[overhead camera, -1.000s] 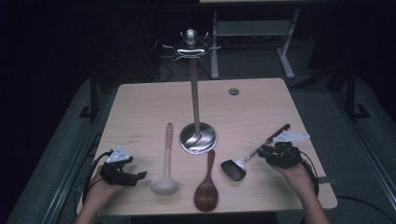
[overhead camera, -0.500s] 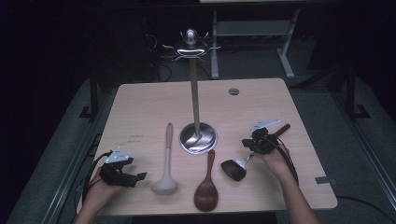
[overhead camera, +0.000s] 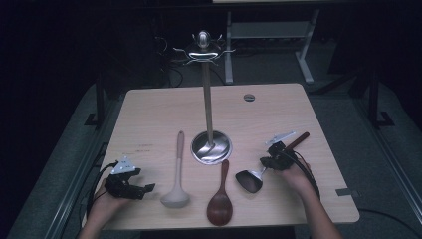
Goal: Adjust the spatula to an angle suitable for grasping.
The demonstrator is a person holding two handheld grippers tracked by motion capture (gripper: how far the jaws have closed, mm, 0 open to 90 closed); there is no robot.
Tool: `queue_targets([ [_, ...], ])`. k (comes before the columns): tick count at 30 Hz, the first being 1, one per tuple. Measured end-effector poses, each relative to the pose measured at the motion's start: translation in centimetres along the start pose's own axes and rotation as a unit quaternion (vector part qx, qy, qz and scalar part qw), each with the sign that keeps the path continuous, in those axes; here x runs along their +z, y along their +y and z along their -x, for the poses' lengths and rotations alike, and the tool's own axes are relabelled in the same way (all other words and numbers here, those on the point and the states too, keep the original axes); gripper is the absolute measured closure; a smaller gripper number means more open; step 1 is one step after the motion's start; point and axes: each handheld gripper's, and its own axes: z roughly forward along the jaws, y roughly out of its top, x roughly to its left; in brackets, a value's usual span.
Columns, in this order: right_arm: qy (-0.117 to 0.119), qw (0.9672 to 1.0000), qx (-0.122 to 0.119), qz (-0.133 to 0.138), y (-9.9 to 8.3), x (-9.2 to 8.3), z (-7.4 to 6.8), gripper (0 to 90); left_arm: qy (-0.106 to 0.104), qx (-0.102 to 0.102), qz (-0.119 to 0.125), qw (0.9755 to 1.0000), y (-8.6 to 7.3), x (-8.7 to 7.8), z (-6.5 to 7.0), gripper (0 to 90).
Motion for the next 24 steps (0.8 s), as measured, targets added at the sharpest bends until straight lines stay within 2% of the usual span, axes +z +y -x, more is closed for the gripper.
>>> queue_targets([
  [19,-0.002,0.9999,0.004,-0.011,-2.2,-2.0,-0.7,90.0,0.003,-0.001,-0.001,1.0,-0.1,-0.2,-0.1,14.5],
  [24,-0.004,0.9999,0.004,-0.01,-3.2,-2.8,-0.7,90.0,0.005,-0.007,0.0,1.0,-0.2,-0.3,-0.1,14.4],
])
